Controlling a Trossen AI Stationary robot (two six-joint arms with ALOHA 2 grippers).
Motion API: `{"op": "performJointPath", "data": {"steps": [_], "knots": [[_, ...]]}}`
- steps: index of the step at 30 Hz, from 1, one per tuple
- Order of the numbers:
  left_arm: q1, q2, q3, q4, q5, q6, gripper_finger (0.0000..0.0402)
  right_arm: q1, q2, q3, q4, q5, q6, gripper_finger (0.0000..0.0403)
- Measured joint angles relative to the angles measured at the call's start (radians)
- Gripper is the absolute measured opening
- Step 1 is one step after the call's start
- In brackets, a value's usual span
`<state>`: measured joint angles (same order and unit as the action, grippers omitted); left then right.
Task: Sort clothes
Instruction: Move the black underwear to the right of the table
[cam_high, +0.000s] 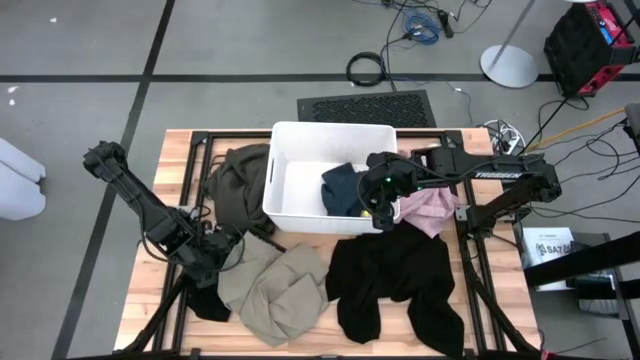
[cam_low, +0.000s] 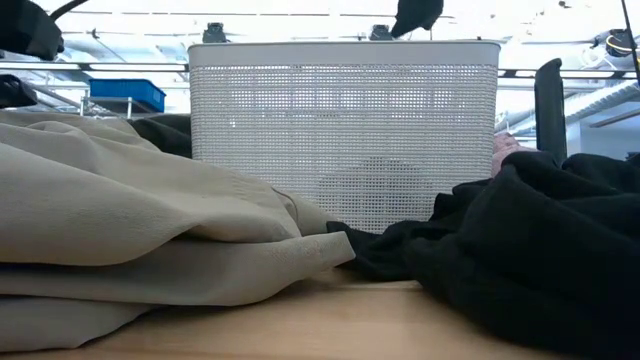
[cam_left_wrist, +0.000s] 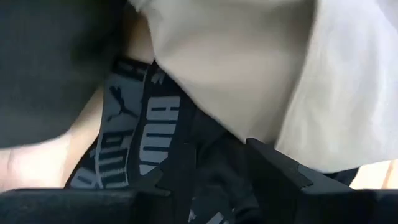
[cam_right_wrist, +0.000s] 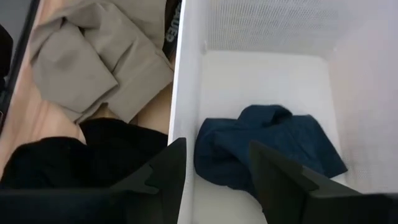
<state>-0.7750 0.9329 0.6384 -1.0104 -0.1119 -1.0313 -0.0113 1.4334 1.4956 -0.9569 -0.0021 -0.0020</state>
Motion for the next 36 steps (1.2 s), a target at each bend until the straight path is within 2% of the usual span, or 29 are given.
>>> {"op": "performJointPath", "data": {"steps": [4, 16, 19, 24, 31, 36], "knots": [[0.000, 0.039, 0.000, -0.056, 0.010, 0.003, 0.0150, 0.000, 0.000, -0.015, 0.005, 0.000, -0.005, 0.0162], [0.000, 0.236, -0.001, -0.054, -0.034, 0.043, 0.0147, 0.000, 0.000, -0.020, 0.053, 0.000, -0.028, 0.0162], [0.000, 0.285, -0.001, -0.054, -0.034, 0.043, 0.0121, 0.000, 0.000, -0.020, 0.064, -0.001, -0.028, 0.0162], [0.000, 0.318, -0.001, -0.038, -0.034, 0.043, 0.0019, 0.000, 0.000, -0.020, 0.067, 0.000, -0.016, 0.0162], [0.000, 0.285, 0.024, -0.009, -0.057, 0.044, 0.0004, 0.000, 0.000, -0.020, 0.067, -0.001, -0.002, 0.0162], [0.000, 0.227, 0.070, -0.009, -0.127, 0.052, 0.0003, 0.000, 0.000, -0.020, 0.068, -0.001, 0.010, 0.0162]]}}
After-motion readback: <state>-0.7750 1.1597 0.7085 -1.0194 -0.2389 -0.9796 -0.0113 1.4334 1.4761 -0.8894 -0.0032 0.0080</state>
